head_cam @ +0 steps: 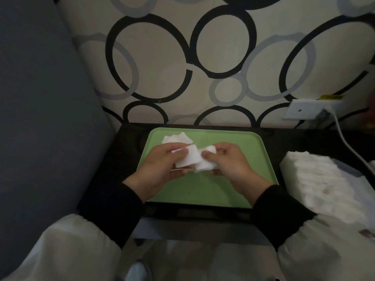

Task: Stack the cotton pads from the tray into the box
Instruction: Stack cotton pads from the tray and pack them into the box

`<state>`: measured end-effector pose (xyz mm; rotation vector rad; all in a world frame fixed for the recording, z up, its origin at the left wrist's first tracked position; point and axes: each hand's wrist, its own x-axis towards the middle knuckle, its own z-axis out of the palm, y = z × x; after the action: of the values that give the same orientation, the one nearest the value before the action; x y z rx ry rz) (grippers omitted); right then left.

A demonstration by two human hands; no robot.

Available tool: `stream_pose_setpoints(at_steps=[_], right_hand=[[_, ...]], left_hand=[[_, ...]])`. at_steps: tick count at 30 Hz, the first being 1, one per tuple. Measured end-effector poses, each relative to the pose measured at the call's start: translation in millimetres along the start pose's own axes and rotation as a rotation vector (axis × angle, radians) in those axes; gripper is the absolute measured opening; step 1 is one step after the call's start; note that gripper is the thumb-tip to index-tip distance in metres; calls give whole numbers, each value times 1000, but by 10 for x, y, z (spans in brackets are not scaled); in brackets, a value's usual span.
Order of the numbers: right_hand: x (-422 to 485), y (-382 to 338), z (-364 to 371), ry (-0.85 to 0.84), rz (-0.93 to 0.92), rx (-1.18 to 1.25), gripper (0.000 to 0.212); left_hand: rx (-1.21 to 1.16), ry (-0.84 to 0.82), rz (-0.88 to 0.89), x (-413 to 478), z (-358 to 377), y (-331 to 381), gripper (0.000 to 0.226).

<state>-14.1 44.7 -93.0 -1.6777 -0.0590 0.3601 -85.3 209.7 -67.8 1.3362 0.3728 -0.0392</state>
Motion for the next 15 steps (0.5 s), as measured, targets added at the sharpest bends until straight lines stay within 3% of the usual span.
stream_pose_setpoints(at_steps=[8, 15], right_hand=[[-84, -34, 96, -120, 5, 96, 7], [-121, -89, 115, -182, 72, 210, 2]], left_hand=[[181, 59, 177, 65, 33, -95, 11], [214, 109, 203, 94, 31, -127, 13]])
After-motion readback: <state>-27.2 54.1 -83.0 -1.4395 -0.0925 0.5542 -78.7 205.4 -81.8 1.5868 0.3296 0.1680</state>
